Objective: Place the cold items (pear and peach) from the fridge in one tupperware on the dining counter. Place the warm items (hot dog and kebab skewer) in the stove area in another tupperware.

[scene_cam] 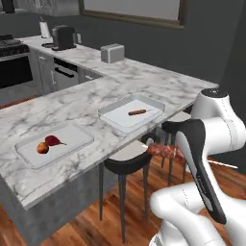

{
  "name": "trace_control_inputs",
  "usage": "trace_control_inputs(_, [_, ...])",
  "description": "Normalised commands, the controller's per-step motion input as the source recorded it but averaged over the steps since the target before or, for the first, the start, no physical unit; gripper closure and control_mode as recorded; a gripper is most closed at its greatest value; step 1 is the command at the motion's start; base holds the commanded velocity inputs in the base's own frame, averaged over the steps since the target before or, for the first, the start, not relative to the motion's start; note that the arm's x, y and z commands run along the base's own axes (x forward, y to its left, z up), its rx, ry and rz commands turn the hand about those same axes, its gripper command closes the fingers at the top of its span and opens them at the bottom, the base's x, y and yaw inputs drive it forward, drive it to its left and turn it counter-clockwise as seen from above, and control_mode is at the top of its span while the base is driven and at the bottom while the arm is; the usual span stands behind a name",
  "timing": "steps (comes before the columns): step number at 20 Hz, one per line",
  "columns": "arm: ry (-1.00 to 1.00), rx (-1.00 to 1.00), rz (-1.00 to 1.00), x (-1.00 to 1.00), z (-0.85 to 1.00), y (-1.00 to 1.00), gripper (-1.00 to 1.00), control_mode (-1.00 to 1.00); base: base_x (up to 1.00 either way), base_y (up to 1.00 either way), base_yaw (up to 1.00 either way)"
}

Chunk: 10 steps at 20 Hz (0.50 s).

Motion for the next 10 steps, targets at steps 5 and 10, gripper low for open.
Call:
trace_control_inputs(5, [0.0, 0.0, 0.0, 0.0, 0.0, 0.0, 1.0, 1.0, 0.05, -0.67, 0.67])
trace_control_inputs(10, [0.0, 0.0, 0.0, 0.0, 0.0, 0.0, 1.0, 1.0, 0.02, -0.86, 0.61])
